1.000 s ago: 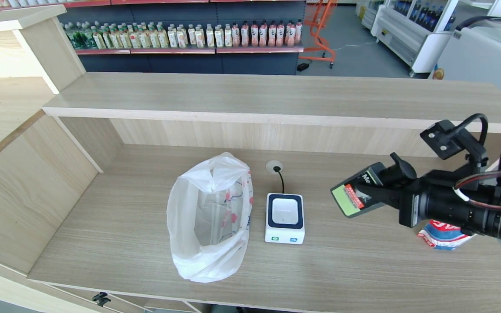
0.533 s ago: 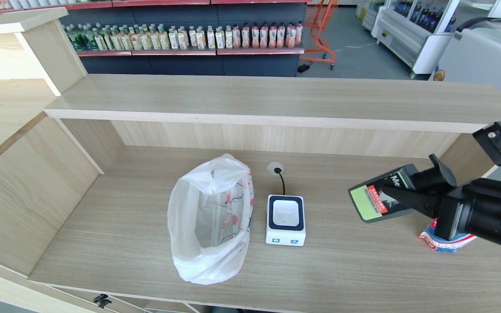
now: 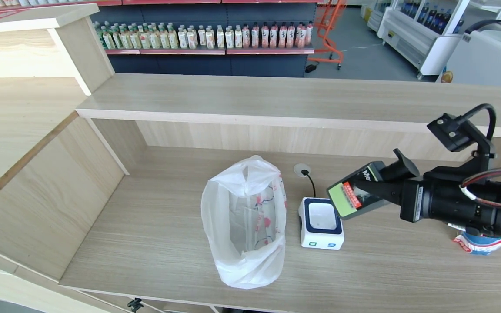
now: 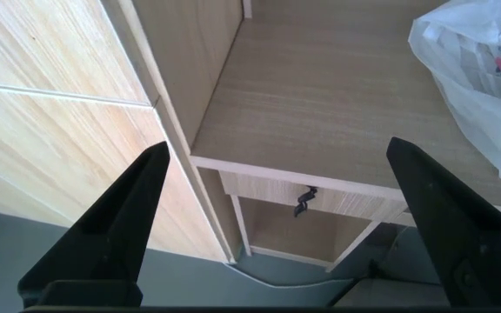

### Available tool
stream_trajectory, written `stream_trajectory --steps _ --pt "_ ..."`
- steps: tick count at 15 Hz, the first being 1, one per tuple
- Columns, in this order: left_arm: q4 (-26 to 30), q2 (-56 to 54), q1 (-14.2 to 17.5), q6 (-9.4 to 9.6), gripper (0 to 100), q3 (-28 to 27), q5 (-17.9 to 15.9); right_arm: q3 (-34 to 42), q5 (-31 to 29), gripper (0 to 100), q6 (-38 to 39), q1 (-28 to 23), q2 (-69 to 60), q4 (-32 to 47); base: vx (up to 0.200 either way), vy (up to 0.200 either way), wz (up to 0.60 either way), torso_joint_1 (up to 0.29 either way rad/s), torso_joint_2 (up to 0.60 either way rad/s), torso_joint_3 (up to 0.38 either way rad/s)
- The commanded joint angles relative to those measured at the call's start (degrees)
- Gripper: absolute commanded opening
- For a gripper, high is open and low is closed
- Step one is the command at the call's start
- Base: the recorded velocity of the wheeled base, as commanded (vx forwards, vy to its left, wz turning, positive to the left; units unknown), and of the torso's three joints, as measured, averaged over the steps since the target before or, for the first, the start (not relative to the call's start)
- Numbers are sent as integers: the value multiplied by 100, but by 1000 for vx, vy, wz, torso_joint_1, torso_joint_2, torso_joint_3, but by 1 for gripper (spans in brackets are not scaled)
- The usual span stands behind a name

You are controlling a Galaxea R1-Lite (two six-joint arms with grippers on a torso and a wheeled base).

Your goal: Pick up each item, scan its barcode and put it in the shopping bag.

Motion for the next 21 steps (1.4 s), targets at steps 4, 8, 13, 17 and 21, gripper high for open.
stream_trajectory --steps 4,8,13,17,21 --pt "0 0 5 -3 100 0 1 -755 -52 0 17 142 1615 58 0 0 0 0 0 0" --pt "0 0 5 -3 100 0 1 -1458 1 0 61 564 2564 -117 0 0 0 0 0 0" --pt "0 9 5 -3 100 0 1 -1818 115 0 -177 846 3654 -662 0 0 0 0 0 0" --pt "0 0 5 -3 100 0 1 -2170 115 0 -1231 1118 4190 -1014 0 0 0 0 0 0" --pt "0 0 5 6 100 0 1 -2161 106 0 -2435 1109 4524 -1075 0 0 0 0 0 0"
